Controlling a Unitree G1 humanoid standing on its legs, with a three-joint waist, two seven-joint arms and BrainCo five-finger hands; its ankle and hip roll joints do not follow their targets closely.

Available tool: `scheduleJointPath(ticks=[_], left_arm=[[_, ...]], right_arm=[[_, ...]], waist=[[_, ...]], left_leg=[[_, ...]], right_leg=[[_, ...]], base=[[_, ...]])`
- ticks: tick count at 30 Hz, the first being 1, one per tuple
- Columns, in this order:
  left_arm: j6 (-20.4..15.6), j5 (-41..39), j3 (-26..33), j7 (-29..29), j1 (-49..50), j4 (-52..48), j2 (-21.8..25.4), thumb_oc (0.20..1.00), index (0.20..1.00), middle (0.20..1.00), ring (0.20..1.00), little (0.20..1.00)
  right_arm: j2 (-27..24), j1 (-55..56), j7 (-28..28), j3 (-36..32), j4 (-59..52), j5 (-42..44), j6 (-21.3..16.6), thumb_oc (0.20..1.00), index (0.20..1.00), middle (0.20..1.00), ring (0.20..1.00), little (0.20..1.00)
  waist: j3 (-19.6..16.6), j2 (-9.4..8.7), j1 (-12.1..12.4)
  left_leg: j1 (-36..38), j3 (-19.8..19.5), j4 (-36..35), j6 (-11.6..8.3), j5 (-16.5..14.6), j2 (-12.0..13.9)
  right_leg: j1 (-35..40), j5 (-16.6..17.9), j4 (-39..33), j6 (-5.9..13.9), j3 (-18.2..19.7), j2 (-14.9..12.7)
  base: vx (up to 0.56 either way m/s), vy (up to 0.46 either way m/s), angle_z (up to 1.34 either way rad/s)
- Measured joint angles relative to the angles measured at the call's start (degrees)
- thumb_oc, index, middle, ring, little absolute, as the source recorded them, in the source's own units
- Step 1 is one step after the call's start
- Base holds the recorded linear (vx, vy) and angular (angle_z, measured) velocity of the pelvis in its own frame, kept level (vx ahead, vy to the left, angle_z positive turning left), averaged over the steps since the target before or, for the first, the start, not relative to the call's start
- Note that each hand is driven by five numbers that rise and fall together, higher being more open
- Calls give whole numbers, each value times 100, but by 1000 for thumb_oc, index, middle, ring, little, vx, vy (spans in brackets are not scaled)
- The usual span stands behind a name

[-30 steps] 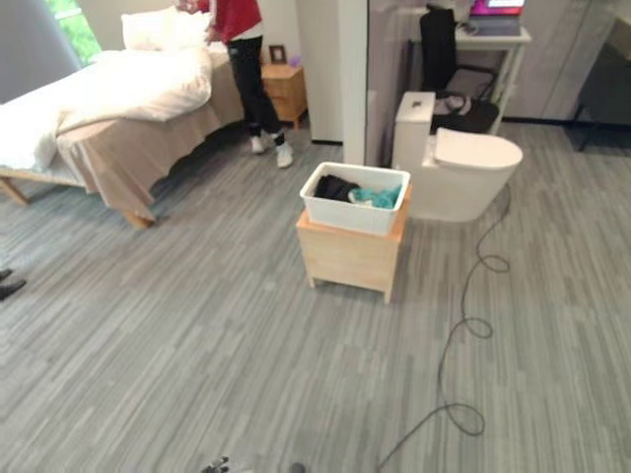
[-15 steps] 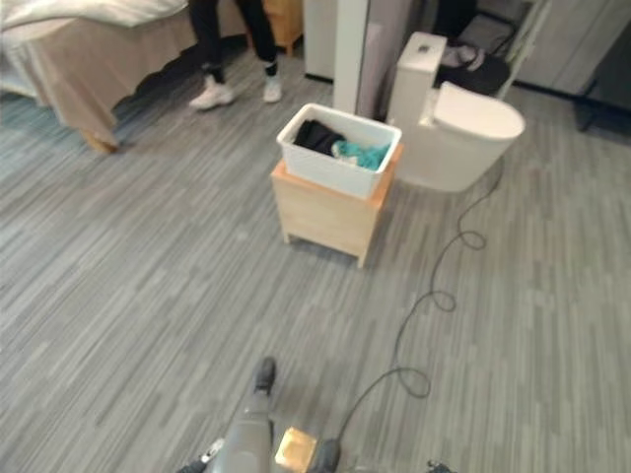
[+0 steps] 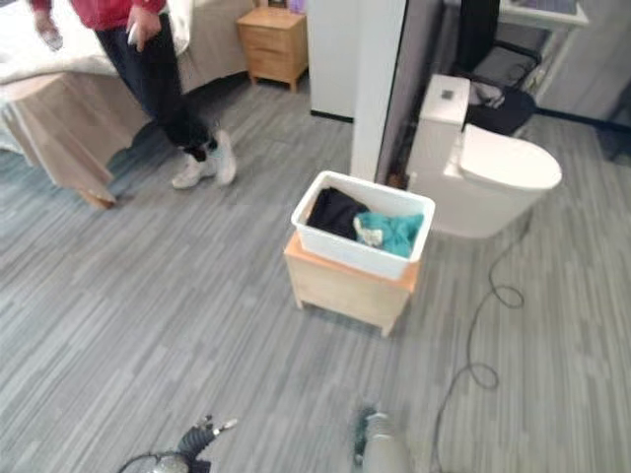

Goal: Grab the laundry basket,head to the washer,open it,put in the laundry and shut it.

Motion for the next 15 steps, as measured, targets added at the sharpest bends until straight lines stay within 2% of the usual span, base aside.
scheduleJointPath(ticks=[1, 2, 3, 4, 5, 6, 7, 8, 9, 10, 11, 12, 13, 14, 15], left_arm=[[7, 6, -22, 9, 139, -10, -63, 1000, 1000, 1000, 1000, 1000], [4, 19, 0, 2, 189, 68, -207, 1000, 1000, 1000, 1000, 1000], [4, 25, 2, 0, 214, 88, -277, 1000, 1000, 1000, 1000, 1000], [3, 31, 1, -6, 249, 103, -330, 1000, 1000, 1000, 1000, 1000], [-2, 75, -3, -14, 197, 185, -385, 1000, 1000, 1000, 1000, 1000], [-16, 75, 7, -13, 153, 197, -369, 1000, 1000, 1000, 1000, 1000], [-19, 73, 64, -8, 119, 226, -351, 1000, 1000, 1000, 1000, 1000], [-18, 73, 69, -7, 80, 294, -356, 1000, 1000, 1000, 1000, 1000], [-10, 65, 192, -8, 43, 303, -379, 1000, 1000, 1000, 1000, 1000], [-20, 57, 324, -7, 78, 308, -353, 1000, 1000, 1000, 1000, 1000], [-8, 55, 358, -4, 174, 314, -213, 1000, 1000, 1000, 1000, 1000], [7, -10, 366, 24, 177, 329, -171, 1000, 1000, 1000, 1000, 1000], [-16, -7, 361, 15, 192, 279, -83, 1000, 1000, 1000, 1000, 1000], [-26, -10, 340, 19, 161, 180, 4, 1000, 1000, 1000, 1000, 1000], [-27, -10, 328, 22, 162, 83, 79, 1000, 1000, 1000, 1000, 1000]], right_arm=[[-69, 109, -2, -178, 6, 9, -2, 1000, 1000, 1000, 1000, 1000], [-153, 20, -12, -406, 121, 49, -9, 1000, 1000, 1000, 1000, 1000], [-186, -86, -17, -496, 134, 51, -8, 1000, 1000, 1000, 1000, 1000], [-216, -112, -15, -503, 116, 52, -18, 1000, 1000, 1000, 1000, 1000], [-228, -106, -15, -500, 120, 52, -30, 1000, 1000, 1000, 1000, 1000], [-203, -110, -10, -499, 117, 52, -20, 1000, 1000, 1000, 1000, 1000], [-191, -145, 4, -507, 103, 53, -35, 1000, 1000, 1000, 1000, 1000], [-197, -162, -5, -551, 105, 54, -51, 1000, 1000, 1000, 1000, 1000], [-205, -216, -9, -575, 120, 75, -80, 1000, 1000, 1000, 1000, 1000], [-181, -294, -12, -553, 121, 134, -95, 1000, 1000, 1000, 1000, 1000], [-105, -350, -13, -542, 106, 171, -92, 1000, 1000, 1000, 1000, 1000], [-124, -343, -29, -561, 125, 227, -81, 1000, 1000, 1000, 1000, 1000], [-101, -331, -44, -577, 194, 279, -50, 1000, 1000, 1000, 1000, 1000], [-93, -333, -38, -573, 287, 280, -32, 1000, 1000, 1000, 1000, 1000], [-102, -339, -45, -574, 337, 282, -18, 1000, 1000, 1000, 1000, 1000]], waist=[[-69, -36, -14], [-98, 158, 6], [-73, 192, 56], [-50, 166, 63], [-54, 201, 34], [-45, 179, 71], [-42, 169, 45], [-43, 180, 25], [-23, 162, 21], [22, 49, 60], [-7, -186, 80], [57, -201, 27], [45, -326, 97], [64, -450, 158], [57, -559, 225]], left_leg=[[187, -69, 155, -156, -99, 22], [194, -119, 521, -356, -91, 221], [162, -100, 853, -621, 88, 250], [137, -143, 1072, -637, 63, 238], [80, -339, 1041, -470, -38, 247], [-29, -410, 1023, -437, -40, 237], [-427, -403, 1380, -573, 171, 263], [-810, -387, 2182, -718, 506, 269], [-1287, -243, 3160, -819, 1105, 195], [-1868, -105, 4169, -810, 2147, 218], [-2290, -11, 4934, -806, 2575, 118], [-2719, 83, 5553, -525, 2007, 399], [-2927, 99, 5385, -330, 1419, 512], [-3051, 165, 4753, -193, 1039, 634], [-3062, 221, 3729, -140, 837, 674]], right_leg=[[87, 665, 89, -236, 178, 26], [241, 742, 210, -192, 184, 175], [410, 883, 213, -403, 309, 232], [580, 1112, 203, -535, 472, 238], [831, 1046, 201, -431, 476, 212], [1092, 959, 134, -435, 472, 202], [1407, 904, 8, -440, 430, 207], [1625, 836, -53, -359, 388, 215], [1584, 727, 299, -489, 201, 260], [1440, 380, 609, -535, -108, 424], [1727, 402, 99, -800, 16, 414], [2079, 438, -287, -801, 61, 528], [2283, 394, -460, -843, 173, 527], [2518, 471, -651, -737, 241, 513], [2711, 478, -825, -722, 326, 469]], base=[[451, -143, 56], [447, -176, 31], [470, -217, 18], [471, -244, 36], [442, -252, 43], [360, -249, 46], [259, -263, 26], [221, -280, 14], [221, -264, -30], [277, -218, -57], [302, -151, -48], [300, -95, -31], [274, -28, -20], [254, 9, -36], [235, 28, -35]])
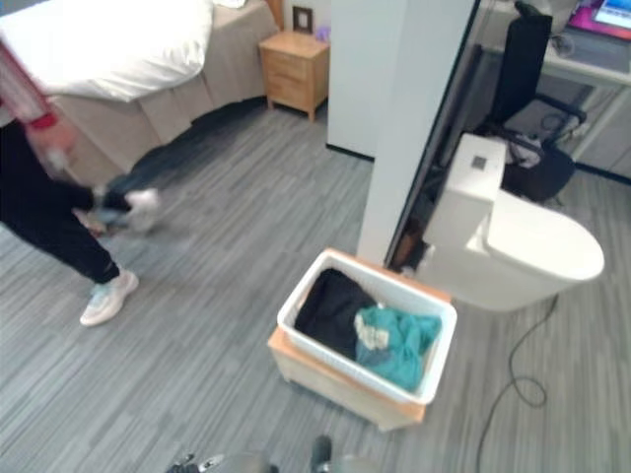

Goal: Grab the laundry basket,head to the washer,open it,put in the laundry and shut it.

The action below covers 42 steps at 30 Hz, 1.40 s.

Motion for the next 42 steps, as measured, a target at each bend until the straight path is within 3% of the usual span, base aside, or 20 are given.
scheduleJointPath(ticks=[1, 2, 3, 4, 5, 7, 8, 10, 11, 14, 17, 24, 29, 30, 33, 36, 38, 39, 40, 42], left_arm=[[-13, -3, 0, 4, 2, -91, 27, 1000, 1000, 1000, 1000, 1000], [-55, -18, -4, 5, -27, -130, 0, 1000, 1000, 1000, 1000, 1000], [-68, -30, 17, 12, -66, -129, -42, 1000, 1000, 1000, 1000, 1000], [-65, -30, -18, 8, 22, -110, -60, 1000, 1000, 1000, 1000, 1000], [-65, -27, -61, 0, 157, -107, -107, 1000, 1000, 1000, 1000, 1000], [-65, -16, -72, -62, 204, 128, -226, 1000, 1000, 1000, 1000, 1000], [-67, -7, -122, -115, 219, 174, -265, 1000, 1000, 1000, 1000, 1000], [-55, 19, -133, -189, 251, 278, -250, 1000, 1000, 1000, 1000, 1000], [-47, 24, -123, -213, 247, 353, -196, 1000, 1000, 1000, 1000, 1000], [-28, 35, -62, -328, 256, 398, -216, 1000, 1000, 1000, 1000, 1000], [-19, 14, -22, -350, 234, 385, -218, 1000, 1000, 1000, 1000, 1000], [10, -60, 327, -394, 615, 11, -193, 1000, 1000, 1000, 1000, 1000], [46, -547, 882, -548, 2044, -2353, -19, 1000, 1000, 1000, 1000, 1000], [112, -712, 1095, -574, 2378, -3120, 113, 1000, 1000, 1000, 1000, 1000], [82, -874, 1380, -540, 2423, -3910, 496, 1000, 1000, 1000, 1000, 1000], [102, -811, 1596, -328, 2318, -5274, 727, 1000, 1000, 1000, 1000, 1000], [308, -573, 1473, -158, 1854, -5476, 721, 1000, 1000, 1000, 1000, 1000], [363, -618, 1322, -161, 1673, -5646, 670, 1000, 1000, 1000, 1000, 1000], [395, -928, 850, -164, 1316, -5647, 814, 1000, 1000, 1000, 1000, 1000], [515, -1235, -459, -307, 676, -5570, 1164, 1000, 1000, 1000, 1000, 1000]], right_arm=[[-55, -43, -12, 2, 69, 7, 4, 1000, 1000, 1000, 1000, 1000], [-182, -195, -30, -1, 274, 60, 0, 1000, 1000, 1000, 1000, 1000], [-244, -264, -41, -21, 460, 105, 2, 1000, 1000, 1000, 1000, 1000], [-257, -207, -35, -21, 482, 105, 8, 1000, 1000, 1000, 1000, 1000], [-294, -49, -9, -23, 530, 105, 4, 1000, 1000, 1000, 1000, 1000], [-252, 169, 24, -265, 946, 113, 19, 1000, 1000, 1000, 1000, 1000], [-227, 175, 56, -397, 1117, 112, 30, 1000, 1000, 1000, 1000, 1000], [-171, 273, 134, -522, 1237, 114, 32, 1000, 1000, 1000, 1000, 1000], [-130, 354, 171, -545, 1247, 112, 68, 1000, 1000, 1000, 1000, 1000], [-74, 664, 404, -828, 1521, 98, 290, 1000, 1000, 1000, 1000, 1000], [-1, 876, 551, -825, 1519, 93, 383, 1000, 1000, 1000, 1000, 1000], [179, 1272, 938, -548, 1271, -26, 385, 1000, 1000, 1000, 1000, 1000], [-71, 1697, 878, -1783, 1421, -5, 399, 1000, 1000, 1000, 1000, 1000], [-449, 1704, 784, -2377, 1431, 292, 411, 1000, 1000, 1000, 1000, 1000], [-1223, 1688, 631, -2574, 1334, 765, 254, 1000, 1000, 1000, 1000, 1000], [-2070, 1709, 496, -2723, 34, 860, 316, 1000, 1000, 1000, 1000, 1000], [-2869, 2381, 219, -3087, -6269, 159, 795, 1000, 1000, 1000, 1000, 1000], [-3048, 1910, 150, -3041, -8380, -39, 528, 1000, 1000, 1000, 1000, 1000], [-2983, 611, 97, -2635, -8713, -43, 521, 1000, 1000, 1000, 1000, 1000], [-2894, -625, 43, -1733, -7780, -5, 572, 1000, 1000, 1000, 1000, 1000]], waist=[[-4, -14, 39], [-4, 94, 119], [76, 273, 182], [21, 353, 182], [-95, 486, 168], [-257, 655, 79], [-264, 800, 116], [-368, 735, 162], [-404, 623, 96], [-451, 810, 93], [-451, 962, 6], [-515, 886, 20], [-542, 840, 22], [-559, 808, 27], [-576, 856, 49], [-644, 804, 0], [-729, 940, -406], [-771, 1026, -435], [-805, 1042, -387], [-718, 1038, -243]], left_leg=[[-23, -239, -1267, -89, 56, -70], [156, -1019, -3503, -353, 381, -203], [143, -1336, -4137, -367, 829, -150], [157, -1372, -3891, -230, 986, -197], [181, -1202, -3564, 116, 1348, -234], [633, -1162, -3808, 150, 1427, -160], [836, -1129, -3979, 163, 1436, -29], [982, -926, -4128, 162, 1433, -116], [987, -900, -4168, 151, 1410, -267], [1287, -524, -4413, -44, 1131, -218], [1398, -296, -4441, -65, 732, -142], [1593, -48, -4445, 6, 582, -146], [1640, 6, -4451, 13, 559, -162], [1650, 33, -4452, 20, 556, -166], [1646, 30, -4455, 47, 541, -175], [1659, 36, -4456, 45, 544, -163], [1717, 38, -4457, 16, 584, -137], [1763, 112, -4467, 11, 581, -102], [1678, 177, -4456, 9, 586, -57], [1359, 181, -4455, -3, 701, -30]], right_leg=[[164, -27, -142, 165, 104, -13], [409, -62, -353, 330, 225, 2], [676, -189, -364, 524, 358, 42], [853, -263, -362, 647, 360, 40], [1023, -359, -360, 802, 354, 59], [1110, -631, 148, 1198, 493, -7], [778, -971, 793, 1232, 571, -8], [506, -872, -10, 1300, 639, -292], [317, -211, -257, 1084, 565, -496], [317, -229, -238, 1190, 865, -581], [327, -230, -263, 1226, 1021, -565], [269, -346, -58, 1280, 1246, -606], [355, -307, -180, 1297, 1265, -636], [350, -300, -182, 1309, 1290, -644], [351, -279, -191, 1343, 1287, -660], [455, -174, -364, 1331, 1280, -656], [510, -82, -402, 1362, 1280, -624], [515, -66, -371, 1341, 1345, -597], [387, -5, -365, 1309, 1435, -550], [-10, 19, -222, 1336, 1438, -520]], base=[[278, 32, -55], [240, 41, -81], [266, 58, -81], [191, 78, -66], [185, 115, -26], [158, 146, -10], [106, 106, -43], [79, 162, -62], [69, 221, -58], [43, 115, -59], [74, 54, -37], [50, -2, -21], [31, 4, -6], [6, 1, -4], [0, 0, 0], [0, 0, 0], [-35, 53, -9], [-66, 48, -29], [-115, 26, -28], [-228, -32, -6]])
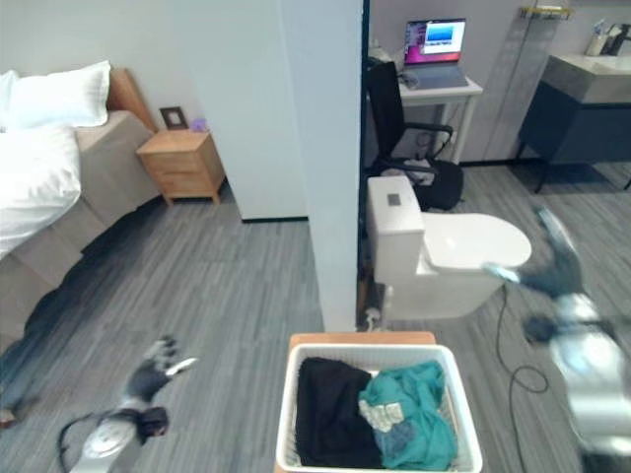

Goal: Grab the laundry basket,head to the washer,open it,put in the laundry and shut it.

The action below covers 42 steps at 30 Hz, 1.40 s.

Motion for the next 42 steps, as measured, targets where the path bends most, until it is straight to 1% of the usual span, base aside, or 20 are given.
scheduleJointPath(ticks=[1, 2, 3, 4, 6, 7, 10, 14, 16, 18, 22, 24, 28, 30, 32, 34, 36, 37, 39, 42], left_arm=[[85, -221, -171, -45, 0, -3, 20, 1000, 1000, 1000, 1000, 1000], [132, -432, -509, -68, -18, -27, 241, 1000, 1000, 1000, 1000, 1000], [186, -633, -816, -117, -48, -34, 427, 1000, 1000, 1000, 1000, 1000], [291, -787, -1038, -181, -129, -11, 498, 1000, 1000, 1000, 1000, 1000], [371, -823, -1127, -263, -167, 242, 458, 1000, 1000, 1000, 1000, 1000], [493, -819, -1114, -274, -136, 571, 465, 1000, 1000, 1000, 1000, 1000], [538, -805, -914, -281, -5, 661, 553, 1000, 1000, 1000, 1000, 1000], [541, -764, -778, -302, 37, 683, 587, 1000, 1000, 1000, 1000, 1000], [536, -735, -708, -307, -27, 744, 589, 1000, 1000, 1000, 1000, 1000], [539, -668, -712, -310, -67, 769, 570, 1000, 1000, 1000, 1000, 1000], [541, -464, -713, -309, -219, 1017, 444, 1000, 1000, 1000, 1000, 1000], [542, -302, -714, -305, -372, 1227, 346, 1000, 1000, 1000, 1000, 1000], [544, -22, -731, -266, -1023, 1956, -29, 1000, 1000, 1000, 1000, 1000], [519, 117, -830, -245, -1453, 2679, -287, 1000, 1000, 1000, 1000, 1000], [550, 138, -1081, -149, -2061, 3683, -607, 1000, 1000, 1000, 1000, 1000], [573, 128, -1363, -101, -2747, 4596, -942, 1000, 1000, 1000, 1000, 1000], [578, 115, -1480, -61, -3180, 4629, -965, 1000, 1000, 1000, 1000, 1000], [568, 106, -1657, -8, -3771, 4955, -964, 1000, 1000, 1000, 1000, 1000], [550, 84, -1653, 63, -4114, 5028, -926, 1000, 1000, 1000, 1000, 1000], [550, 80, -1605, 155, -4335, 5132, -900, 1000, 1000, 1000, 1000, 1000]], right_arm=[[27, -223, -1, 355, 658, 21, 164, 1000, 1000, 1000, 1000, 1000], [8, -462, -15, 675, 1036, 120, 364, 1000, 1000, 1000, 1000, 1000], [-32, -675, -23, 938, 1303, 203, 359, 1000, 1000, 1000, 1000, 1000], [-32, -792, -4, 1137, 1579, 252, 368, 1000, 1000, 1000, 1000, 1000], [135, -756, 1, 1244, 1739, 378, 508, 1000, 1000, 1000, 1000, 1000], [234, -610, 11, 1270, 1738, 467, 512, 1000, 1000, 1000, 1000, 1000], [241, -313, 8, 1125, 1766, 466, 510, 1000, 1000, 1000, 1000, 1000], [242, 181, 9, 764, 1792, 438, 509, 1000, 1000, 1000, 1000, 1000], [244, 722, 11, 450, 1772, 351, 549, 1000, 1000, 1000, 1000, 1000], [251, 964, 13, 330, 1752, 238, 559, 1000, 1000, 1000, 1000, 1000], [285, 1091, 13, 238, 1727, 201, 565, 1000, 1000, 1000, 1000, 1000], [345, 1093, 12, 177, 1727, 167, 560, 1000, 1000, 1000, 1000, 1000], [424, 1059, 11, 191, 1738, -27, 563, 1000, 1000, 1000, 1000, 1000], [561, 909, -11, 235, 1850, -76, 570, 1000, 1000, 1000, 1000, 1000], [750, 492, -36, 527, 1966, -157, 575, 1000, 1000, 1000, 1000, 1000], [863, 104, -45, 851, 2196, -181, 567, 1000, 1000, 1000, 1000, 1000], [1080, -294, -162, 989, 2315, -184, 566, 1000, 1000, 1000, 1000, 1000], [1187, -622, -191, 1253, 2484, -179, 565, 1000, 1000, 1000, 1000, 1000], [1242, -771, -262, 1367, 2484, -177, 556, 1000, 1000, 1000, 1000, 1000], [1274, -846, -300, 1399, 2602, -168, 558, 1000, 1000, 1000, 1000, 1000]], waist=[[41, -35, 7], [102, -55, 10], [230, -49, -40], [392, -86, -42], [686, -161, -23], [763, -222, -19], [874, -292, -17], [878, -298, -26], [878, -302, -103], [877, -302, -108], [873, -295, -226], [865, -286, -234], [839, -261, -273], [833, -275, -313], [806, -311, -445], [828, -348, -471], [865, -404, -539], [934, -424, -535], [1046, -398, -522], [1193, -304, -520]], left_leg=[[-164, -5, 2, 6, 83, -3], [-407, -10, 4, 30, 183, 0], [-579, -9, 3, 28, 227, 8], [-709, -14, 4, 42, 290, 6], [-742, -16, 4, 47, 316, 7], [-742, -17, 2, 46, 310, 12], [-742, -34, -1, 49, 304, 12], [-697, -76, -1, 62, 283, -15], [-663, -154, -2, 54, 269, -35], [-629, -158, -3, 47, 259, -36], [-629, -163, -3, 68, 244, -26], [-641, -164, -3, 67, 242, -21], [-818, -169, -1, 37, 274, -7], [-860, -173, 0, 8, 309, -6], [-1016, -155, 1, 2, 372, 7], [-1162, -160, 1, 6, 414, 24], [-1245, -155, 2, -11, 455, 51], [-1308, -157, 1, -31, 464, 91], [-1313, -161, 1, -47, 472, 106], [-1309, -161, 1, -49, 471, 108]], right_leg=[[-156, 33, 10, 12, -7, -5], [-421, 68, 47, 32, -10, 0], [-592, 119, 50, 50, -10, 3], [-677, 226, -12, 49, -14, 2], [-667, 301, -116, 63, -14, 1], [-653, 303, -152, 56, -18, 2], [-641, 291, -191, 56, -41, 6], [-571, 263, -194, 66, -92, -16], [-498, 228, -195, 59, -171, -30], [-458, 222, -195, 55, -175, -32], [-461, 226, -195, 49, -177, -22], [-476, 227, -195, 48, -178, -19], [-666, 271, -193, 35, -175, -1], [-710, 285, -189, 32, -183, 3], [-876, 336, -163, 33, -170, 16], [-1019, 377, -145, 32, -170, 34], [-1116, 402, -143, 30, -171, 63], [-1170, 409, -148, 23, -178, 101], [-1176, 410, -149, 23, -180, 120], [-1169, 416, -144, 15, -180, 128]], base=[[-253, -55, 3], [-194, -61, 1], [-137, -49, 1], [-115, -46, 1], [-70, -33, 1], [-47, -30, -1], [-1, -2, 3], [15, 3, 8], [14, -4, 17], [-5, -1, 2], [-16, -8, 0], [-41, -19, 0], [-59, -18, -1], [-77, -11, 0], [-75, -16, -5], [-83, -23, -2], [-96, -35, -3], [-55, -26, -3], [-18, -11, 0], [0, 0, 0]])
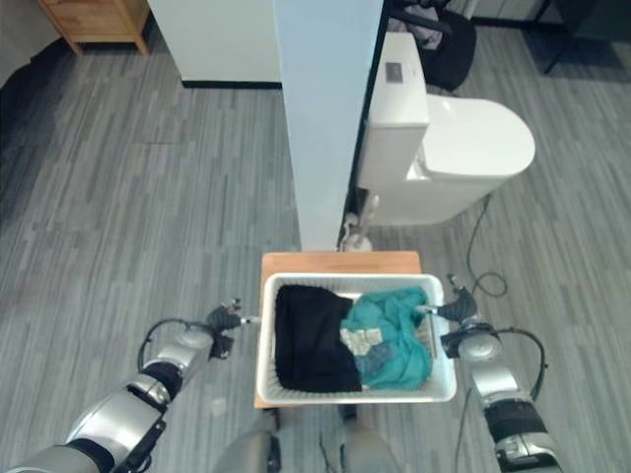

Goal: Grab the laundry basket,head to the washer,open it,put in the laundry and shut it.

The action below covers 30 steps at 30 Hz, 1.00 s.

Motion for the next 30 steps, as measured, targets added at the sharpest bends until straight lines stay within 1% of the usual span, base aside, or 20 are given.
scheduleJointPath(ticks=[5, 13, 15, 17, 18, 19, 21, 22, 23, 24, 25, 27, 30], left_arm=[[9, -5, -1, 3, -164, 52, 164, 1000, 1000, 1000, 1000, 1000], [11, 0, -2, 9, -152, 54, 178, 1000, 1000, 1000, 1000, 1000], [12, -2, -1, 45, -134, -43, 176, 1000, 1000, 1000, 1000, 1000], [0, -7, -1, 85, -106, -355, 202, 1000, 1000, 1000, 1000, 1000], [28, -8, 0, 111, -79, -564, 232, 1000, 1000, 1000, 1000, 1000], [84, -10, -8, 174, 171, -1370, 443, 1000, 1000, 1000, 1000, 1000], [12, -13, -43, 202, 729, -3029, 1091, 1000, 1000, 1000, 1000, 1000], [-48, -11, -40, 199, 1043, -3811, 1519, 1000, 1000, 1000, 1000, 1000], [-56, -10, -6, 189, 1297, -4314, 1804, 1000, 1000, 1000, 1000, 1000], [-97, -14, 211, 155, 1882, -5148, 2299, 1000, 1000, 1000, 1000, 1000], [-148, -20, 366, 115, 2160, -5347, 2372, 1000, 1000, 1000, 1000, 1000], [-139, -139, 458, 39, 2415, -5187, 2351, 1000, 1000, 1000, 1000, 1000], [-27, -218, 493, -61, 2935, -5166, 2285, 1000, 1000, 1000, 1000, 1000]], right_arm=[[10, 24, -101, 184, -6, 12, -28, 1000, 1000, 1000, 1000, 1000], [49, 36, -95, 189, 1, 49, -89, 1000, 1000, 1000, 1000, 1000], [48, 82, -95, 187, -10, 49, -103, 1000, 1000, 1000, 1000, 1000], [48, 158, -97, 185, -43, 49, -125, 1000, 1000, 1000, 1000, 1000], [44, 215, -95, 171, -45, 50, -126, 1000, 1000, 1000, 1000, 1000], [34, 301, -87, 133, -127, 49, -130, 1000, 1000, 1000, 1000, 1000], [10, 611, -87, 15, -254, 50, -136, 1000, 1000, 1000, 1000, 1000], [10, 776, -84, -61, -303, 51, -148, 1000, 1000, 1000, 1000, 1000], [3, 898, -83, -115, -346, 51, -140, 1000, 1000, 1000, 1000, 1000], [-2, 1141, -77, -245, -404, 49, -127, 1000, 1000, 1000, 1000, 1000], [-13, 1201, -74, -333, -438, 49, -126, 1000, 1000, 1000, 1000, 1000], [-35, 1272, -77, -386, -447, 48, -126, 1000, 1000, 1000, 1000, 1000], [-35, 1275, -34, -503, -440, 47, -107, 1000, 1000, 1000, 1000, 1000]], waist=[[287, -3, -12], [390, -24, -1], [390, -23, 7], [390, -23, 34], [389, -22, 57], [394, -17, 82], [397, -10, 159], [401, -4, 191], [405, 8, 229], [401, 53, 309], [369, 115, 294], [343, 195, 386], [345, 211, 448]], left_leg=[[13, 1, 1, 0, 2, 17], [122, 11, -1, -50, -37, 36], [126, 11, -1, -50, -37, 35], [127, 10, -1, -48, -35, 28], [134, 8, -1, -46, -34, 25], [143, 8, -1, -45, -33, 23], [184, -5, -1, -45, -32, 22], [253, -14, 0, -45, -32, 20], [310, -19, 0, -45, -33, 19], [421, -27, -1, -49, -49, 5], [431, -31, -1, -42, -122, 4], [421, -32, -2, -44, -148, -11], [408, -37, -2, -35, -154, -30]], right_leg=[[24, 4, 2, -4, -2, 17], [95, -9, -2, -1, -5, 29], [101, -6, -1, -4, -5, 28], [104, -3, -1, -6, -6, 23], [129, -3, -1, -6, -9, 17], [150, -3, -2, -6, -9, 17], [209, -7, -2, -4, -21, 19], [280, -13, -4, 2, -63, 17], [339, -23, -4, 4, -131, 12], [455, -58, -7, 0, -216, -6], [452, -92, -30, -4, -268, -7], [445, -110, -51, -19, -290, -27], [429, -107, -51, -27, -294, -49]], base=[[0, 0, 0], [0, 0, 0], [0, 0, 0], [41, -18, 1], [49, -21, 0], [34, -12, 1], [32, -5, 3], [34, -1, 5], [37, 2, 6], [40, 10, 11], [38, 8, 13], [27, 1, 3], [12, -5, 0]])
